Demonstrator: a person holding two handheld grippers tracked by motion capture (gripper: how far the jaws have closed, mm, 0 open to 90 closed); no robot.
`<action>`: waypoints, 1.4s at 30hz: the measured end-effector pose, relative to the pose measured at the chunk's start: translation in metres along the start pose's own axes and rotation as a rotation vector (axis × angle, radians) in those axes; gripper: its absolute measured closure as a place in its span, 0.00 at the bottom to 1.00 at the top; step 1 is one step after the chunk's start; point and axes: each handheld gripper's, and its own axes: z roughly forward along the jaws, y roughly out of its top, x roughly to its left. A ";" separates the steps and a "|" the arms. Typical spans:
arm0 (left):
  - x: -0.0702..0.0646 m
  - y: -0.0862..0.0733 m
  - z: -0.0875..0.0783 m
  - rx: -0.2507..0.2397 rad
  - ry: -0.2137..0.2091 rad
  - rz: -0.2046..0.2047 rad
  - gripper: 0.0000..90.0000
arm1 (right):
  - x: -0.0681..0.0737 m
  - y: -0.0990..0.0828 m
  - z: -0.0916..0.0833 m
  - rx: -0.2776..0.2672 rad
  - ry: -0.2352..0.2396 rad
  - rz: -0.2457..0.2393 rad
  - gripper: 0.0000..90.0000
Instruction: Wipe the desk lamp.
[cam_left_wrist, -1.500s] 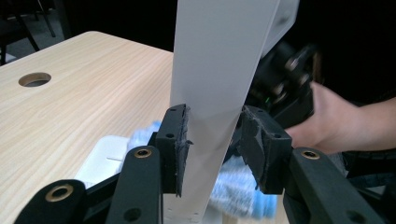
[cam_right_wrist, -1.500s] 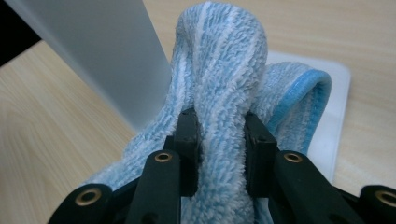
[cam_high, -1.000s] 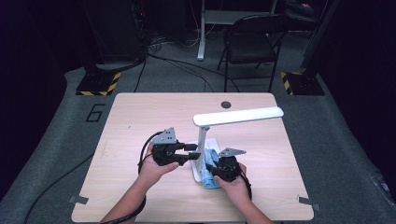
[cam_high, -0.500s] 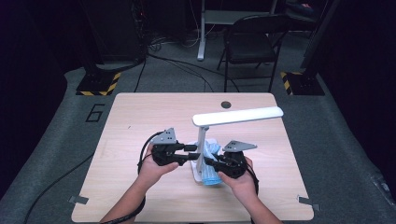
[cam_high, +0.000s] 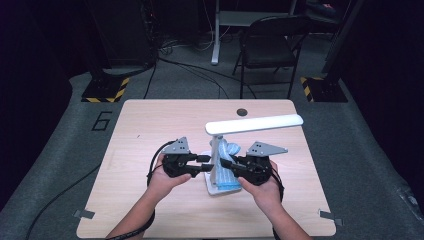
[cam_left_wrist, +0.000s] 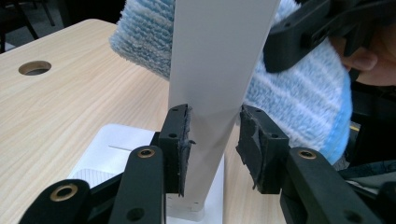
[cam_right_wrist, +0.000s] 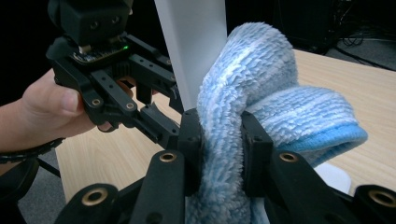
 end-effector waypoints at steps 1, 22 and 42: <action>0.001 0.000 -0.001 0.003 -0.006 -0.001 0.70 | 0.000 -0.002 0.002 0.002 0.000 0.000 0.82; 0.002 -0.001 -0.002 -0.001 -0.001 0.002 0.70 | -0.019 -0.072 0.057 0.231 -0.023 0.037 0.82; -0.001 0.007 -0.007 0.007 0.005 0.019 0.71 | -0.003 0.004 0.009 0.042 0.009 -0.067 0.82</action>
